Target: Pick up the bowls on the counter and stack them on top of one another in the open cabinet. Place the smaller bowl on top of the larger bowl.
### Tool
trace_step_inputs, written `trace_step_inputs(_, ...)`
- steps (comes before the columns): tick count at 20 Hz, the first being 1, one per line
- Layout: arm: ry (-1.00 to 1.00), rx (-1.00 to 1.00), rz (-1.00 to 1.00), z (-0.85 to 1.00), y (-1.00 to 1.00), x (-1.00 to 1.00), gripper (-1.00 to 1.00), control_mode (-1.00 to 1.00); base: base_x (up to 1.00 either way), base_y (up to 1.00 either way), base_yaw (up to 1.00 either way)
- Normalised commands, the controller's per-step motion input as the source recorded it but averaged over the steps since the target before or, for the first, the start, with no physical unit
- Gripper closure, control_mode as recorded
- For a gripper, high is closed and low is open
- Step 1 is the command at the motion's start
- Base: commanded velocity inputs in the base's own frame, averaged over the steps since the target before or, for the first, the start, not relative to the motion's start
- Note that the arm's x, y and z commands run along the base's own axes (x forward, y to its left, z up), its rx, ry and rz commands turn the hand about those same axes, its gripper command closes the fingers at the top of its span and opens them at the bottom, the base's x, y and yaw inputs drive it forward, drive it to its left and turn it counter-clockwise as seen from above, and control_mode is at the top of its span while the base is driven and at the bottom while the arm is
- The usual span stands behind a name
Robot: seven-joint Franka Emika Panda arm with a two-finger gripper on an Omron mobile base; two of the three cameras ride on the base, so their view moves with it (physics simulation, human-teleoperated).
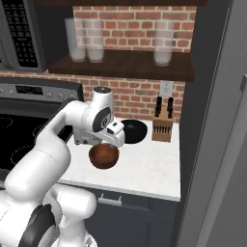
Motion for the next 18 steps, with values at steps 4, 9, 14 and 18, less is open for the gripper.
trace_step_inputs(4,0.00,0.00,0.03,-0.36,0.00,0.52,-1.00,-1.00,0.00,0.00,0.00)
trace_step_inputs(9,0.07,0.00,0.02,-0.36,-0.15,0.50,-1.00,-1.00,0.00,0.00,0.00)
trace_step_inputs(14,0.05,0.00,0.01,-0.33,-0.23,0.27,-1.00,-1.00,0.00,0.00,0.00)
trace_step_inputs(18,0.00,0.00,0.00,-0.31,-0.14,0.00,-1.00,-1.00,0.00,0.00,0.00)
